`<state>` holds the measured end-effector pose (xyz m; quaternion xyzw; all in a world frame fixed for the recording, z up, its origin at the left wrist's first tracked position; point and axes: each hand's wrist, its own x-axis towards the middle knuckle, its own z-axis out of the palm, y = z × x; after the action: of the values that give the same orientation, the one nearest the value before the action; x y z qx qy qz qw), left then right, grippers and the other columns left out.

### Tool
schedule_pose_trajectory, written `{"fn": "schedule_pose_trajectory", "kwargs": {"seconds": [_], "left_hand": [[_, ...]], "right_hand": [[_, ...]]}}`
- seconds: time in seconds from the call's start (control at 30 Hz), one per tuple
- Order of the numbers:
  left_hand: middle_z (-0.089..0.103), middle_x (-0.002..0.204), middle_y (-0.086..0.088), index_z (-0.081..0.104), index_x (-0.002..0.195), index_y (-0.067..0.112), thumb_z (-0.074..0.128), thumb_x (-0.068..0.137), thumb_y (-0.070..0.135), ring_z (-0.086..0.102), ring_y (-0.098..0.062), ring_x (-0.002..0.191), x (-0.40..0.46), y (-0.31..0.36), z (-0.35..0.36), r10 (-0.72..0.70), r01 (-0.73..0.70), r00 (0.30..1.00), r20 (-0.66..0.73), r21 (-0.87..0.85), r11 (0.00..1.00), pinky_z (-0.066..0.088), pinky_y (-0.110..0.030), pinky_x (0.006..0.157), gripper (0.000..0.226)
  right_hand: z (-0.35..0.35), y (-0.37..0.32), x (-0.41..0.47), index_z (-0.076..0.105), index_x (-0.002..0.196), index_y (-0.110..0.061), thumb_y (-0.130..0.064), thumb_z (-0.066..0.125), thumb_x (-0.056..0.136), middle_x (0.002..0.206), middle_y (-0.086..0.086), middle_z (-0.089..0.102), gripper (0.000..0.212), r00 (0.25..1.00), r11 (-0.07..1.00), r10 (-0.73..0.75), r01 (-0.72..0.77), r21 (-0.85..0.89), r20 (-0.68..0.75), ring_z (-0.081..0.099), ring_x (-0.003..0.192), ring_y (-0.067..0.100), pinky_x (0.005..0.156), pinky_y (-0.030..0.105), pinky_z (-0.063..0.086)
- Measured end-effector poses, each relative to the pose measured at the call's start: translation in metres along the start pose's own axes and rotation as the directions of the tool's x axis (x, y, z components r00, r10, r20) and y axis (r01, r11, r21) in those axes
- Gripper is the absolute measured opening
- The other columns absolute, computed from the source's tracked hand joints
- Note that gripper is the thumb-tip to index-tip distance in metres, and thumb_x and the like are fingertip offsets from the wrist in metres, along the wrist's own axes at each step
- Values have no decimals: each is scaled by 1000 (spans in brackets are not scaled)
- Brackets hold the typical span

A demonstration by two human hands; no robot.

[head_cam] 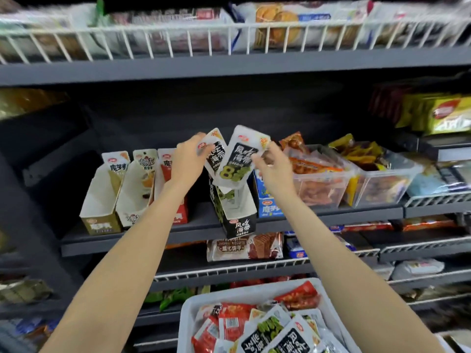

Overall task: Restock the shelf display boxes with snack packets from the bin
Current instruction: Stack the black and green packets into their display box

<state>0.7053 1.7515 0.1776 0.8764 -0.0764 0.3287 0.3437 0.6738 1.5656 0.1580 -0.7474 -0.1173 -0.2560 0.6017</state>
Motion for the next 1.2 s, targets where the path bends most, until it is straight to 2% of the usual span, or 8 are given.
{"fn": "schedule_pose_trajectory", "kwargs": {"seconds": [0.33, 0.47, 0.53, 0.6, 0.8, 0.93, 1.07, 1.2], "left_hand": [[71, 97, -8, 64, 112, 22, 57, 92, 27, 65, -32, 91, 9, -16, 14, 169, -187, 979, 118, 165, 968, 51, -40, 72, 22], [61, 125, -3, 63, 121, 16, 57, 91, 12, 54, -28, 115, 11, -38, 41, 62, -82, 984, 166, 116, 990, 46, -41, 93, 31], [52, 135, -1, 64, 120, 11, 57, 91, 6, 49, -17, 119, 14, -50, 53, 15, -13, 987, 161, -11, 1000, 39, -30, 104, 30], [49, 137, -3, 63, 120, 6, 54, 92, 2, 47, -10, 117, 17, -52, 59, -50, 73, 984, 172, -127, 989, 31, -5, 95, 29], [60, 124, -9, 60, 123, 6, 46, 96, 2, 55, -21, 114, 26, -42, 75, -71, 138, 972, 226, -295, 945, 40, -18, 90, 30], [60, 112, 3, 56, 125, 16, 42, 97, 5, 57, -17, 109, 28, -33, 80, -101, 190, 958, 268, -329, 925, 41, -21, 85, 34], [51, 121, 8, 41, 141, 25, 44, 96, 5, 50, -8, 112, 21, -30, 73, -164, 242, 952, 259, -309, 920, 39, -17, 90, 49], [47, 142, -7, 34, 146, 21, 38, 97, 2, 57, -21, 114, 0, -35, 58, -118, 145, 984, 134, -213, 966, 39, -17, 94, 52]], "right_hand": [[23, 35, 11, 60, 103, -9, -16, 56, 91, 88, 1, 67, 14, 996, 948, 39, -10, -319, 85, 61, 77, 16, 68, 29, 48], [33, 41, 18, 60, 91, -6, -19, 59, 89, 80, 8, 66, 13, 994, 813, -21, 79, -577, 106, 60, 70, 20, 55, 25, 37], [37, 39, 22, 58, 91, -6, -20, 56, 89, 85, 11, 67, 14, 993, 732, -41, 108, -673, 115, 63, 78, 26, 59, 26, 39], [41, 37, 27, 56, 97, -5, -20, 52, 91, 91, 14, 66, 17, 990, 678, -33, 122, -725, 136, 63, 84, 30, 63, 29, 39], [49, 38, 36, 55, 109, -5, -19, 47, 95, 101, 13, 66, 21, 995, 631, -20, 86, -771, 95, 65, 90, 29, 73, 35, 50], [47, 39, 42, 46, 125, -3, -15, 48, 97, 112, 14, 63, 31, 994, 562, -16, 102, -821, 112, 64, 99, 30, 78, 35, 50], [50, 41, 39, 32, 140, -3, -12, 51, 96, 120, 15, 59, 49, 993, 570, -34, 113, -814, 114, 63, 102, 31, 81, 37, 51], [45, 45, 26, 39, 138, -9, -11, 49, 95, 128, 11, 52, 45, 989, 633, -85, 148, -760, 122, 62, 99, 31, 76, 37, 51]]}}
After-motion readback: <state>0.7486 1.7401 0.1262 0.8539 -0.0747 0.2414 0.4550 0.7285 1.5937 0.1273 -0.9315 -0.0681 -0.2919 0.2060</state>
